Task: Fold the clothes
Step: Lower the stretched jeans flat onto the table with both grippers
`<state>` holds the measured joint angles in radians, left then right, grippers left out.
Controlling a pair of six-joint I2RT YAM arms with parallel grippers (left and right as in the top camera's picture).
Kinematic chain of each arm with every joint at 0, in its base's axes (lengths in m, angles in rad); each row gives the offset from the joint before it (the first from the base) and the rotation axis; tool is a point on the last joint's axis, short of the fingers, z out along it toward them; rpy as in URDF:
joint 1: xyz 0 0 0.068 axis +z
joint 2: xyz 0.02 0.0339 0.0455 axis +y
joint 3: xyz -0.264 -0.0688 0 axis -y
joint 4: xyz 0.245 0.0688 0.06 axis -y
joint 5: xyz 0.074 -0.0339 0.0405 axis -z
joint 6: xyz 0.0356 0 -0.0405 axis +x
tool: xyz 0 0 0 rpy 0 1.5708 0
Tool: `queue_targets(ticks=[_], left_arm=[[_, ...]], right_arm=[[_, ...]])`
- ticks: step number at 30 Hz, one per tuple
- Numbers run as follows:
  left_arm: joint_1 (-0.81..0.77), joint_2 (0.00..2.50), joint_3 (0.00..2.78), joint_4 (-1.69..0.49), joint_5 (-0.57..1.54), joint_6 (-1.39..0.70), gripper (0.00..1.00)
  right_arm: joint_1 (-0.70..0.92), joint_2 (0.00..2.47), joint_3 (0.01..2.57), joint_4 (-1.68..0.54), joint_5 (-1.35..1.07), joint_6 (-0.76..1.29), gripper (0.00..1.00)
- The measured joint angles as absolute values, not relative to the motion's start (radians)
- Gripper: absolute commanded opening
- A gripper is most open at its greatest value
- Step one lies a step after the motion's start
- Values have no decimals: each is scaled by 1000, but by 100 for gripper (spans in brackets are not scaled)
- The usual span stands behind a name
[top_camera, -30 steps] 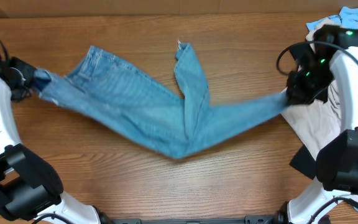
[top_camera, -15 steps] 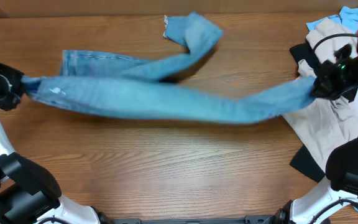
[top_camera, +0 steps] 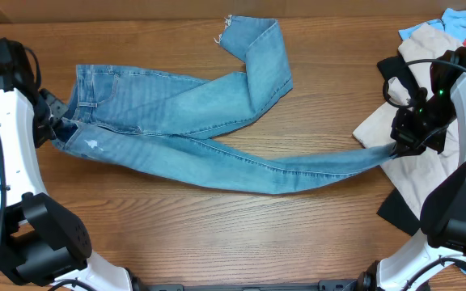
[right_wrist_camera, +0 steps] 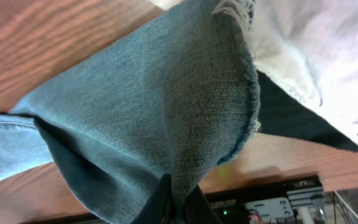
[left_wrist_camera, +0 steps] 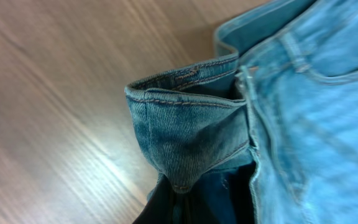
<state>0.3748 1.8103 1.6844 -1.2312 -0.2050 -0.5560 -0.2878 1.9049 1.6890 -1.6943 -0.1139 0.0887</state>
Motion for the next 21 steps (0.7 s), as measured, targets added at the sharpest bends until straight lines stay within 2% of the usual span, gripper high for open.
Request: queue_targets(ticks=[4, 8, 13, 16, 17, 21], left_arm=[[373, 1808, 1612, -1207, -262, -563, 4], [373, 1808, 1530, -1153, -290, -570, 4], [373, 1808, 1489, -1086, -300, -570, 4], [373, 1808, 1487, -1035, -300, -583, 4], [373, 1808, 1487, -1024, -300, -594, 4], [381, 1808, 1487, -987, -289, -652, 4]], right_arm=[[-284, 1905, 1658, -1695, -111, 96, 5], [-258, 1905, 1644, -1690, -104, 99, 9], [-235, 1912, 1643, -1591, -88, 101, 10], [-244, 1939, 1643, -1591, -81, 109, 8], [-249, 1954, 1642, -1599, -73, 113, 4], [-271, 1979, 1641, -1595, -44, 155, 4]])
